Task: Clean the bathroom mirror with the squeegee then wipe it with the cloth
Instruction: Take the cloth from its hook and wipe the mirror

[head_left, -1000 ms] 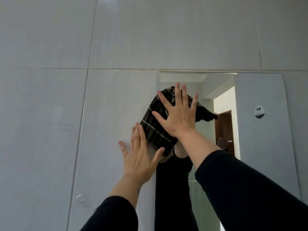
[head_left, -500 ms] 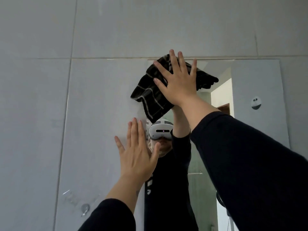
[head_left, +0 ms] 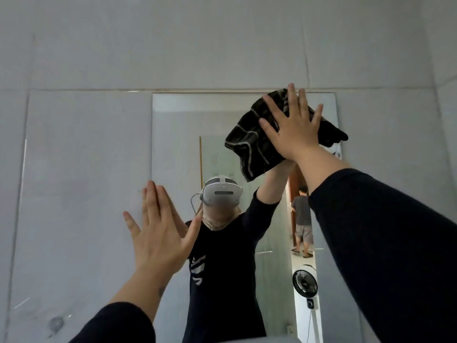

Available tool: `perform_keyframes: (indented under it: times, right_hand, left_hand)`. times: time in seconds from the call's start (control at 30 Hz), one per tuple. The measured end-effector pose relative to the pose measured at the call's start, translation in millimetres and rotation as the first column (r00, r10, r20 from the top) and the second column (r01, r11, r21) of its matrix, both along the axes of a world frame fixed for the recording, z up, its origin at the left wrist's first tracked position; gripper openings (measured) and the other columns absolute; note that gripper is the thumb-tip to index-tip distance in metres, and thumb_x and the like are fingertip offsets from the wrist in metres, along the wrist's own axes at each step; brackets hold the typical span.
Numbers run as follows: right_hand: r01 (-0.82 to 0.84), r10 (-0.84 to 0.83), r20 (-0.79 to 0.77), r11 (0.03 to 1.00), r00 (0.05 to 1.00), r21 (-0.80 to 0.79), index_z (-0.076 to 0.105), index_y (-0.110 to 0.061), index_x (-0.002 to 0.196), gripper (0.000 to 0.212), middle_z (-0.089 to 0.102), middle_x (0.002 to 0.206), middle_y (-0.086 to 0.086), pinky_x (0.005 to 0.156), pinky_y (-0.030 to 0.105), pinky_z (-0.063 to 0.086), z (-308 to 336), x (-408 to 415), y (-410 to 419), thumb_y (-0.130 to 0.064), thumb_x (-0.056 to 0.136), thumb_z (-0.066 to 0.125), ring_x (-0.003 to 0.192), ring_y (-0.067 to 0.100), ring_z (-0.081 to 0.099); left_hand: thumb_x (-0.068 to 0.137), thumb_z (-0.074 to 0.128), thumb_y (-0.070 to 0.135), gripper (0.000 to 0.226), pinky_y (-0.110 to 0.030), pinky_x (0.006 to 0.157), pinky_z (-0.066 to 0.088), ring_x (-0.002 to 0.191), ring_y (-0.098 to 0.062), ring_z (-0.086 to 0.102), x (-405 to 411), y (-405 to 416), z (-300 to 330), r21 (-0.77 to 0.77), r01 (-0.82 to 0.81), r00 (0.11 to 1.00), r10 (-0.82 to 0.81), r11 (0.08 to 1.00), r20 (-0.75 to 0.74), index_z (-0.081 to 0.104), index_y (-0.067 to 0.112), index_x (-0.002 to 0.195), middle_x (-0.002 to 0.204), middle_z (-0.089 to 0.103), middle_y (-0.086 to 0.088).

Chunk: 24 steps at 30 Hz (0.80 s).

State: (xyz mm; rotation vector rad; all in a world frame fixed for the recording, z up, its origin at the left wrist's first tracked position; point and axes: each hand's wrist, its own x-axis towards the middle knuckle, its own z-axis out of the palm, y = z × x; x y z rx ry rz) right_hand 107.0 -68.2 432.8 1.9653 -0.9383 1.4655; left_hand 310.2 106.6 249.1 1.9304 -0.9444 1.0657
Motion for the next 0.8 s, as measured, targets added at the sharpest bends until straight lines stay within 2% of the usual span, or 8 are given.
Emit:
perform_keyframes:
  times: [0.23, 0.37, 0.57, 0.8]
  right_hand:
    - [0.004, -0.013, 0.109, 0.997, 0.994, 0.082, 0.001, -0.048, 0.147, 0.059, -0.014, 0.160, 0.005, 0.113, 0.063, -0.004, -21, -49, -37, -0.064, 0.092, 0.014, 0.146, 0.029, -0.013]
    - [-0.010, 0.003, 0.148, 0.999, 0.989, 0.050, 0.008, -0.045, 0.148, 0.058, -0.008, 0.161, 0.007, 0.114, 0.062, 0.001, -64, -57, -44, -0.061, 0.093, 0.018, 0.147, 0.030, -0.007]
    - [0.038, -0.041, 0.151, 0.999, 0.988, 0.026, 0.008, -0.044, 0.149, 0.059, -0.001, 0.160, 0.012, 0.113, 0.063, 0.004, -109, -35, -30, -0.059, 0.094, 0.022, 0.147, 0.033, -0.001]
    - [-0.052, 0.052, -0.007, 0.989, 0.999, -0.138, 0.017, -0.044, 0.148, 0.058, 0.004, 0.160, 0.012, 0.112, 0.063, 0.004, -108, 28, 19, -0.059, 0.092, 0.026, 0.147, 0.033, 0.002]
  left_hand:
    - [0.078, 0.022, 0.081, 0.107, -0.056, 0.116, -0.009, 0.145, -0.011, -0.019, -5, -6, 0, -0.038, 0.016, 0.999, -0.017, 0.999, -0.035, -0.012, 0.010, 0.151, 0.156, -0.030, 0.003]
    - [0.078, 0.023, 0.082, 0.109, -0.055, 0.116, -0.008, 0.146, -0.015, -0.017, -4, -5, 0, -0.027, 0.024, 0.999, -0.024, 0.999, -0.021, -0.012, 0.009, 0.150, 0.156, -0.028, 0.002]
    - [0.078, 0.024, 0.082, 0.109, -0.053, 0.118, -0.006, 0.145, -0.014, -0.022, -6, -4, 2, -0.011, 0.056, 0.998, -0.056, 0.998, -0.030, -0.011, 0.007, 0.150, 0.158, -0.024, -0.002]
    - [0.081, 0.009, 0.076, 0.097, -0.050, 0.118, -0.008, 0.146, -0.010, -0.014, 7, 14, -4, 0.010, 0.143, 0.989, -0.143, 0.990, 0.032, -0.016, 0.013, 0.150, 0.159, -0.022, 0.002]
